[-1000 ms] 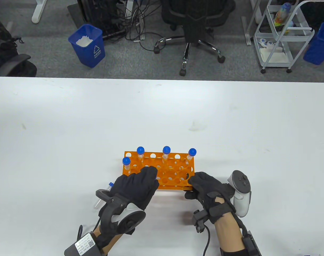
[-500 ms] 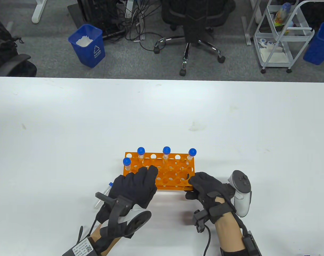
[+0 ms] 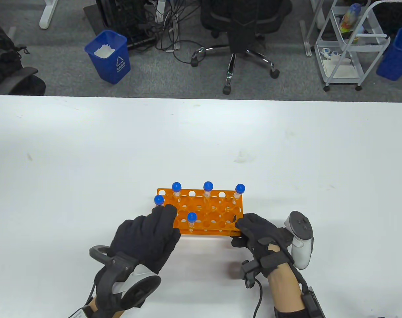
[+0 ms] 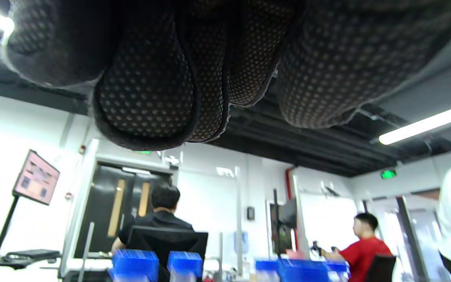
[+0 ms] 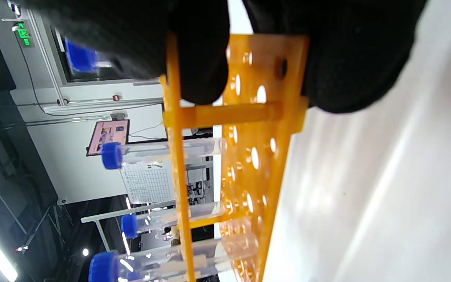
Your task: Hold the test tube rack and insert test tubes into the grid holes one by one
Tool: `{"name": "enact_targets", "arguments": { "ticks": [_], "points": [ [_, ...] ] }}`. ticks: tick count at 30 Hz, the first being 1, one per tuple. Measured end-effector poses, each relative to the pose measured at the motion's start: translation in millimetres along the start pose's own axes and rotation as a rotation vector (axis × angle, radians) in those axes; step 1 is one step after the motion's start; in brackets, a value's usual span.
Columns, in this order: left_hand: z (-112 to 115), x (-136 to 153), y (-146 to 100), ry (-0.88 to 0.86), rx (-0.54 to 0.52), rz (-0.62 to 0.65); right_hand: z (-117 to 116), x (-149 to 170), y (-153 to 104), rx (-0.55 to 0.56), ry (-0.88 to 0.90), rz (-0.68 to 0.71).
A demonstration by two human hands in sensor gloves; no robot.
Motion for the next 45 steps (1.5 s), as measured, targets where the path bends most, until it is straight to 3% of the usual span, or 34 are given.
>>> {"name": "enact_targets", "arguments": {
  "ticks": [5,10,15,18,24,29,45],
  "points": [
    [-7,40,3,0.031,-0.037,-0.095,2,0,0,0.010,-0.002,0.002],
    [24,82,-1,0.059,0.059,-0.196,6,0,1,0.022,0.001,0.000],
    [88,105,-16,-0.009,0.361,-0.166,10,1,2,0.035,0.000,-0.006],
    [129,108,-28,-0.030,0.664,-0.131,11,2,3,0.041,0.003,-0.011],
    [173,108,-46,0.047,0.886,-0.108,13,2,2,0.048,0.005,-0.010],
    [191,106,-56,0.102,0.973,-0.114,13,2,2,0.050,0.005,-0.012],
    [210,96,-67,0.175,1.050,-0.074,14,2,2,0.042,0.008,-0.009]
  ]
}}
Point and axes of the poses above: the tracker on the back of each hand, its own x axis roughly to the little-finger side, its own y axis roughly from the wrist to the fingertips, z = x × y, the point moved 2 cm from there along y, roughly from the wrist to the fingertips, and after that the axes turned 2 degrees about y, right-handed, at the moved point
